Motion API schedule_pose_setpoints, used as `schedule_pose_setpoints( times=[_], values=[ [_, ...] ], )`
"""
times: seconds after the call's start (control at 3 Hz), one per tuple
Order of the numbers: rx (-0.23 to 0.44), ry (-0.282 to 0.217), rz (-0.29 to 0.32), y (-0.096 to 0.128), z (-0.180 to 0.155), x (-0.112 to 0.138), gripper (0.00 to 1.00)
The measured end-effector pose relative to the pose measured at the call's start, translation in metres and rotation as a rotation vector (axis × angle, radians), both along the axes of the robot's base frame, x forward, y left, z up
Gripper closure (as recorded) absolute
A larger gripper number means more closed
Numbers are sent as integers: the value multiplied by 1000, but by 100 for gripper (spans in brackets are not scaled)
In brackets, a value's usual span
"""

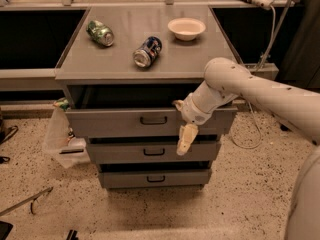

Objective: Open top drawer

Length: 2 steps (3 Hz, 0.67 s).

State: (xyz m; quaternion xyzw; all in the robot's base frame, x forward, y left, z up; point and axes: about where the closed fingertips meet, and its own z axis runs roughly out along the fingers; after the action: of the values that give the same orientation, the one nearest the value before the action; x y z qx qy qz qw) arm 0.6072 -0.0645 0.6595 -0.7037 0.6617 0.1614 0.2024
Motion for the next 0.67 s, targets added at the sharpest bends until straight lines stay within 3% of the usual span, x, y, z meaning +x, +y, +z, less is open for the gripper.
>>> schedule_pose_setpoints(
  times=[0.33,0.67],
  values=[
    [-7,29,-9,-4,4,-9,0],
    [1,113,-58,-17,28,-61,0]
  ],
)
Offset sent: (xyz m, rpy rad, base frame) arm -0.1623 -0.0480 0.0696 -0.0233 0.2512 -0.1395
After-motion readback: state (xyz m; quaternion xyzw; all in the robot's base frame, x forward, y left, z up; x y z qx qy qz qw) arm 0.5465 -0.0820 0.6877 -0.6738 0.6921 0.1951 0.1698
